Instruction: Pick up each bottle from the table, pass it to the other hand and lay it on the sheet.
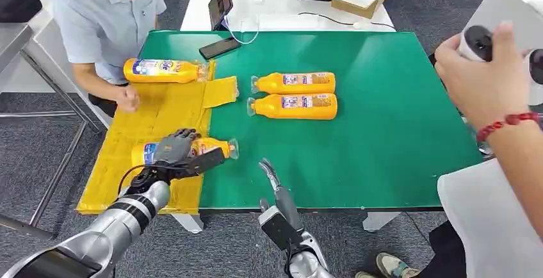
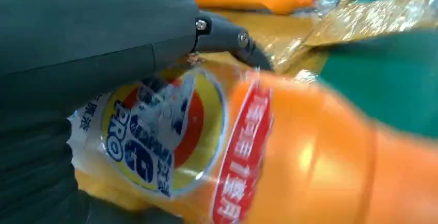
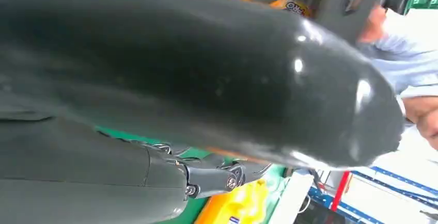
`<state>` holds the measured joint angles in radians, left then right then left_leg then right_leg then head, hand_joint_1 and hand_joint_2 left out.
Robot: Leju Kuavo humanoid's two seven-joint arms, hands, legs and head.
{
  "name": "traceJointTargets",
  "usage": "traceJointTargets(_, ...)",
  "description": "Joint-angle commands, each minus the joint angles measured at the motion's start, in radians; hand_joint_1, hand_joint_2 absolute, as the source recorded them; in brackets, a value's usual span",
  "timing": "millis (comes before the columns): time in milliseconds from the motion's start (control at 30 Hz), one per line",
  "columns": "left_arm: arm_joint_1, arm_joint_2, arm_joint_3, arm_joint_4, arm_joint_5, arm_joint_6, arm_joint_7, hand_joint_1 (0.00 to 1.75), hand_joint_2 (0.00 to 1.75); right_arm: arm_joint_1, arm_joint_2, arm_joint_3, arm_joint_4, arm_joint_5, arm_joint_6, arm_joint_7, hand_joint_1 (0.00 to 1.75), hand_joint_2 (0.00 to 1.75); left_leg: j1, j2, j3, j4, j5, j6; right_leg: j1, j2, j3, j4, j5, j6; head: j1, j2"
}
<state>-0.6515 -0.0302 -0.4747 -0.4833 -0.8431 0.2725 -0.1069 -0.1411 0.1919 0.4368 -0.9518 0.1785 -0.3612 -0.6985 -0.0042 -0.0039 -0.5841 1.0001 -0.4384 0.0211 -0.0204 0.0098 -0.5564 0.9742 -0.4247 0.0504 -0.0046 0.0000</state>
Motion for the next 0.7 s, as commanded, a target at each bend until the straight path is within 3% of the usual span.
traceJointTargets(33, 0.218, -0.122, 0.351, -0.203, 0.534, -0.222, -0.339, 0.0, 1.75, -0.019, -0.011, -0.017, 0.075, -0.024, -0.044, 0.0, 0.0, 0.0, 0.001, 0.002, 0.003, -0.002, 0.0, -0.001, 0.001, 0.0, 0.003, -0.004, 0.0, -0.002, 0.0, 0.0)
traceJointTargets(133, 0.218, -0.122, 0.351, -0.203, 0.534, -0.222, -0.339, 0.0, 1.75, -0.019, -0.011, -0.017, 0.075, -0.024, -0.044, 0.0, 0.0, 0.0, 0.0, -0.003, 0.002, -0.001, -0.001, 0.0, 0.0, -0.003, 0.003, -0.002, -0.001, -0.001, 0.0, 0.0)
traceJointTargets(167, 0.259, -0.15, 0.384, -0.282, 0.659, -0.251, -0.347, 0.0, 1.75, -0.004, -0.018, -0.019, 0.061, -0.031, -0.059, 0.0, 0.0, 0.0, 0.001, -0.001, 0.0, 0.0, -0.002, -0.001, 0.001, -0.002, 0.002, -0.002, -0.001, -0.002, 0.001, 0.0)
traceJointTargets(267, 0.3, -0.186, 0.371, -0.433, 0.802, -0.11, -0.36, 0.0, 1.75, 0.002, -0.02, -0.022, 0.057, -0.034, -0.08, 0.0, 0.0, 0.0, 0.0, -0.002, -0.001, 0.0, -0.001, -0.001, 0.001, -0.002, 0.002, -0.003, -0.001, -0.002, 0.001, 0.0)
traceJointTargets(367, 0.316, -0.156, 0.288, -0.523, 0.824, 0.079, -0.372, 0.0, 1.75, 0.002, -0.022, -0.023, 0.059, -0.029, -0.09, 0.0, 0.0, 0.0, 0.0, -0.003, -0.004, 0.001, 0.0, -0.001, 0.0, -0.005, -0.002, -0.001, -0.001, -0.002, 0.001, 0.0)
traceJointTargets(533, 0.426, -0.169, 0.304, -0.799, 0.961, 0.211, -0.495, 0.0, 1.75, 0.028, -0.065, -0.004, -0.051, 0.009, -0.166, 0.0, 0.0, 0.0, 0.001, 0.0, -0.005, 0.001, -0.002, -0.001, 0.001, -0.002, -0.004, -0.001, -0.001, -0.002, 0.0, 0.0)
traceJointTargets(700, 0.454, -0.16, 0.292, -0.865, 0.961, 0.218, -0.471, 0.0, 1.75, 0.028, -0.074, -0.008, -0.056, 0.005, -0.159, 0.0, 0.0, 0.0, 0.001, -0.001, -0.006, 0.002, -0.002, -0.001, 0.001, -0.003, -0.004, -0.001, -0.002, -0.002, 0.001, 0.0)
